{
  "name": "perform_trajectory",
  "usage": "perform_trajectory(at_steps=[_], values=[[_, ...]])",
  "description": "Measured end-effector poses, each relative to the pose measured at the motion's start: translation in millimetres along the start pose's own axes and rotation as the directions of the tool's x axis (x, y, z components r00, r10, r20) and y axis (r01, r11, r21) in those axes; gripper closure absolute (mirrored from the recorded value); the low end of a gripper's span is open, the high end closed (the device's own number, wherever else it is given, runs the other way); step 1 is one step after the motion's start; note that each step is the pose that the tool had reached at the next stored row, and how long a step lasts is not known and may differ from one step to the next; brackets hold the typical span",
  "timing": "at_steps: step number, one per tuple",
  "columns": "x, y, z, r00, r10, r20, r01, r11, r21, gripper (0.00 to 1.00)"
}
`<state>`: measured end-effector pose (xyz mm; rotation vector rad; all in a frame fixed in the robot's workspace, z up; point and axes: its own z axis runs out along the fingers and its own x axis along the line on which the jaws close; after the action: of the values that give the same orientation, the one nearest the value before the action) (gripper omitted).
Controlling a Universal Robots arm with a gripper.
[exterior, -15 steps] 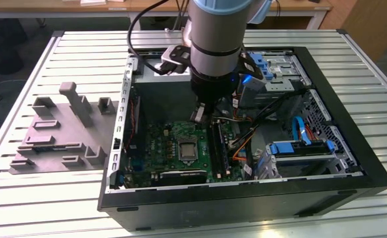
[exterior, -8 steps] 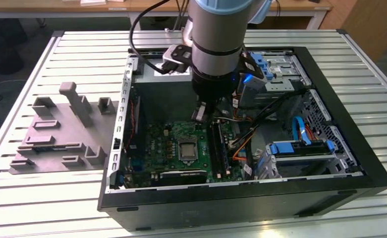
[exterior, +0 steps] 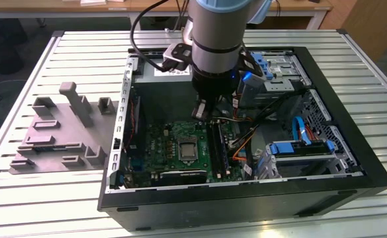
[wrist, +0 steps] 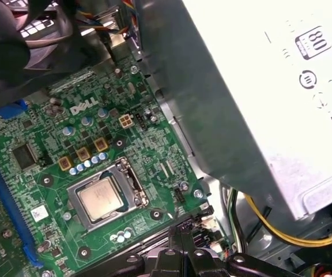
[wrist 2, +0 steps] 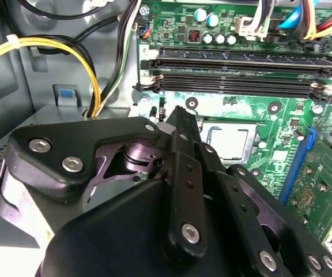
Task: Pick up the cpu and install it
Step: 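Install the first cpu locking lever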
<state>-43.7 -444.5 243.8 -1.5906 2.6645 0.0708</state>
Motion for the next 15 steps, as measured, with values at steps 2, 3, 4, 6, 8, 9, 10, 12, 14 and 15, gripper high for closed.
perform_trajectory(at_steps=[2, 3, 4, 6, 8, 9, 10, 12, 14, 15], values=[[-1.3, 0.7, 0.6, 1.0, 0.0, -0.0001, 0.0, 1.0, 0.0, 0.89], [-1.8, 1.0, 0.9, 1.0, 0.0, 0.0, 0.0, 1.0, 0.0, 0.89], [-2.4, 1.3, 1.3, 1.0, 0.0, 0.0, 0.0, 1.0, 0.0, 0.89], [-3.9, 2.1, 1.9, 1.0, 0.0, 0.0, 0.0, 1.0, 0.0, 0.89], [-5.1, 2.8, 2.7, 1.0, 0.0, 0.0001, 0.0, 1.0, 0.0, 0.89], [-5.5, 3.2, 3.0, 1.0, 0.0, 0.0, 0.0, 1.0, 0.0, 0.89], [-5.9, 3.6, 3.5, 1.0, 0.0, 0.0001, 0.0, 1.0, 0.0, 0.89], [-6.3, 4.6, 4.2, 1.0, 0.0, 0.0001, 0.0, 1.0, 0.0, 0.89], [-6.9, 5.6, 5.0, 1.0, 0.0, -0.0001, 0.0, 1.0, 0.0, 0.89], [-7.2, 6.1, 5.4, 1.0, 0.0, -0.0001, 0.0, 1.0, 0.0, 0.89]])
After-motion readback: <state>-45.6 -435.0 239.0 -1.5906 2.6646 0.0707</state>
